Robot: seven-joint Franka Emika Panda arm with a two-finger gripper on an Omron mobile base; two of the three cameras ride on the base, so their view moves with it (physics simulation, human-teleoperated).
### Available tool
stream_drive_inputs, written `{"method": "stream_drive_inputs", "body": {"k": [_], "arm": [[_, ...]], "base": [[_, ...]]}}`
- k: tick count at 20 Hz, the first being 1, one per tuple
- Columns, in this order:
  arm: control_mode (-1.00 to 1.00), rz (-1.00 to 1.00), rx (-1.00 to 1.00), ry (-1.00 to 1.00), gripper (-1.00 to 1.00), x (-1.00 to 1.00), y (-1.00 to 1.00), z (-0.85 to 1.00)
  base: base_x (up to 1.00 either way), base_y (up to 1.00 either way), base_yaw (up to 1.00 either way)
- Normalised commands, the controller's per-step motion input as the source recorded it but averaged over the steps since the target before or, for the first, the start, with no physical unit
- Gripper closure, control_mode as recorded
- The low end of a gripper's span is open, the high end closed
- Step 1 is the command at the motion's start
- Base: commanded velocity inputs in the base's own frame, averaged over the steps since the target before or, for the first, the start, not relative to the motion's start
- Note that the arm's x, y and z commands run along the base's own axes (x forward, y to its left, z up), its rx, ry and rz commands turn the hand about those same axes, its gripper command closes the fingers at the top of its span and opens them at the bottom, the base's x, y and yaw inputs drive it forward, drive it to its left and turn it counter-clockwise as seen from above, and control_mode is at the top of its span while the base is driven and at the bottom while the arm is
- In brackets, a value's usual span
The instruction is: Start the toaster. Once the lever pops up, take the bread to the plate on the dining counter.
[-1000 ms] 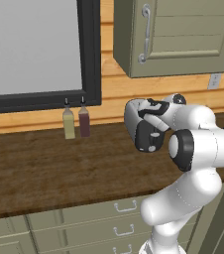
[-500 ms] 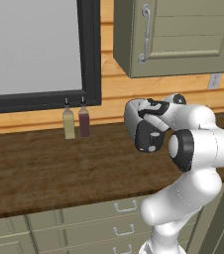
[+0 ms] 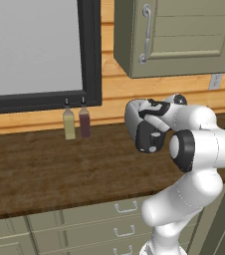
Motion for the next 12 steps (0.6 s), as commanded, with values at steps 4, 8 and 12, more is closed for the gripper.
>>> {"method": "stream_drive_inputs", "body": {"k": [4, 8, 12], "arm": [[-1.0, 0.0, 0.0, 0.0, -1.0, 0.0, 0.0, 0.0], [-1.0, 0.0, 0.0, 0.0, -1.0, 0.0, 0.0, 0.0], [-1.0, 0.0, 0.0, 0.0, -1.0, 0.0, 0.0, 0.0]], "base": [[0.0, 0.0, 0.0], [0.0, 0.0, 0.0], [0.0, 0.0, 0.0]]}}
